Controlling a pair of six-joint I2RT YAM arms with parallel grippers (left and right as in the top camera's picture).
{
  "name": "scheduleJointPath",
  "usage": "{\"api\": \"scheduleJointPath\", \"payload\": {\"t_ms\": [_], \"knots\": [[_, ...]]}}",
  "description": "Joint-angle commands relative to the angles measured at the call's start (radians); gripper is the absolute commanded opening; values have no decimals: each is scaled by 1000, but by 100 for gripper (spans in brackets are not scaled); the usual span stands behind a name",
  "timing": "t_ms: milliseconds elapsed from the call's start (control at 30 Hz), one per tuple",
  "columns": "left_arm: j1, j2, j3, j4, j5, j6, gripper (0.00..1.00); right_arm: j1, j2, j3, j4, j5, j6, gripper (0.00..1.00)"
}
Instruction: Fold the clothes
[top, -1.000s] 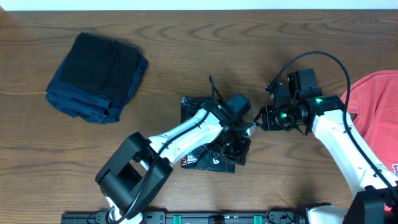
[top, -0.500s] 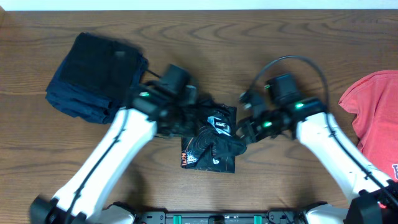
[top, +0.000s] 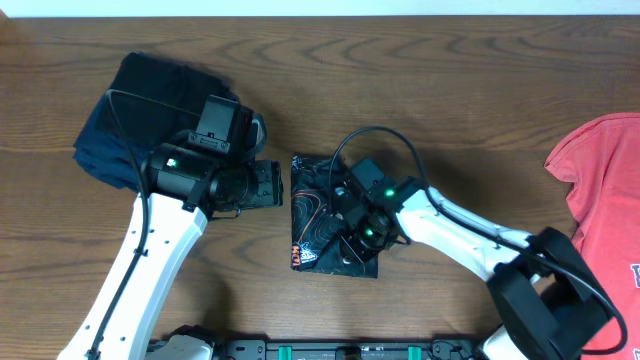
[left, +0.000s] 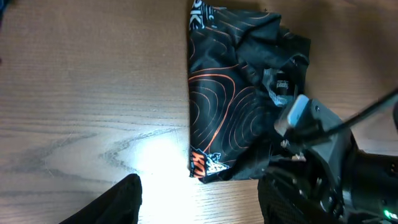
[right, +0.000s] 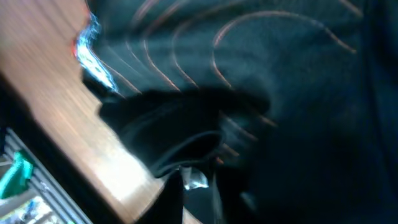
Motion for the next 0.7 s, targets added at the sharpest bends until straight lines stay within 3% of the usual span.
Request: {"api": "scheduleJointPath", "payload": {"t_ms": [0, 100, 200, 467, 600, 633, 667], "knots": [[4, -6, 16, -3, -20, 6, 63, 1, -21, 3, 17, 7, 16, 6], [4, -6, 16, -3, -20, 6, 63, -2, -58, 4, 17, 10, 14, 4], [4, -6, 16, -2, -21, 10, 64, -2, -89, 4, 24, 3, 6, 30], [4, -6, 16, 1, -39, 18, 67, -2, -98, 4, 141, -77, 32, 49], [4, -6, 16, 2, -39, 18, 67, -2, -97, 4, 167, -76, 52, 44], [4, -6, 16, 2, -39, 18, 67, -2, -97, 4, 165, -75, 52, 29], [4, -6, 16, 1, -39, 18, 67, -2, -97, 3, 156, -71, 52, 20]]}}
